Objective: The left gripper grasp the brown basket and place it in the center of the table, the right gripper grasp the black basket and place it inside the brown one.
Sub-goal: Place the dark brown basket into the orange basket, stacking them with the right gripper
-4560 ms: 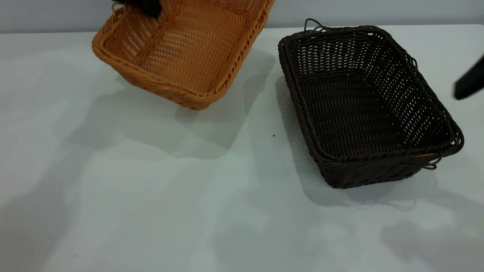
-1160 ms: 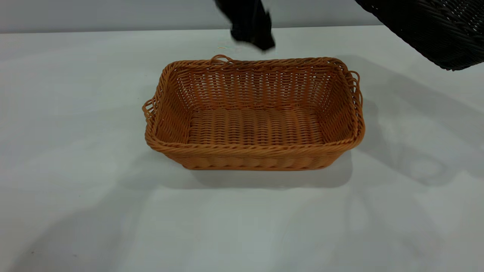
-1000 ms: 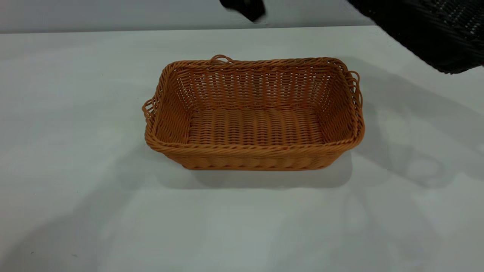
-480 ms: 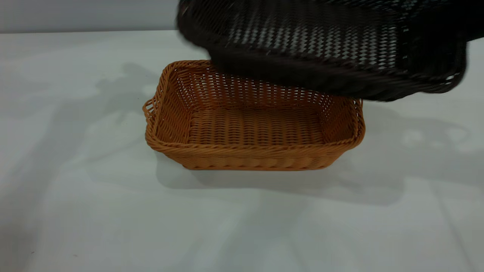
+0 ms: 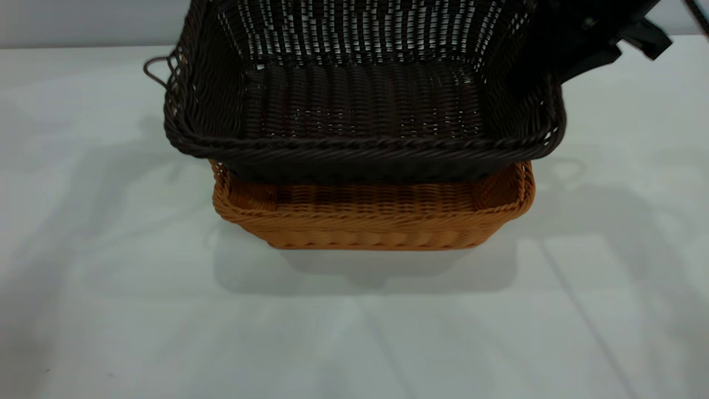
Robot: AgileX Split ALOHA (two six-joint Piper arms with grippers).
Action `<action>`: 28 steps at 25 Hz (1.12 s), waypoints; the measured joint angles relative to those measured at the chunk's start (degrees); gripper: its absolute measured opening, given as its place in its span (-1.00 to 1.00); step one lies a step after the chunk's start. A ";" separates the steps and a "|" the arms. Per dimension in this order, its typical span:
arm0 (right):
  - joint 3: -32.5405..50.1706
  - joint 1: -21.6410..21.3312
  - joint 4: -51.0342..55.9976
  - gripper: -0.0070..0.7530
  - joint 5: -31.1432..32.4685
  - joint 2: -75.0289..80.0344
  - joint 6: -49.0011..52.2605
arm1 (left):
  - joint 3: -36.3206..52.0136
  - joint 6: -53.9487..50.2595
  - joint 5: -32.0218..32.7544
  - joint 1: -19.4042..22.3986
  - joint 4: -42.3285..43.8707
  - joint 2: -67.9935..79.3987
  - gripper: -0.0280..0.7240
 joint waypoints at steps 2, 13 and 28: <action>-0.22 0.00 -1.11 -0.77 -0.06 1.01 1.36 | 0.00 0.22 0.00 0.00 0.05 0.00 0.55; -0.45 -0.05 -1.09 -0.77 -2.66 4.77 2.94 | 0.00 0.84 0.05 0.00 0.05 0.00 0.55; -0.52 -0.05 2.74 0.34 -3.47 5.88 -2.69 | 0.00 0.89 -0.06 -0.05 0.05 0.00 0.55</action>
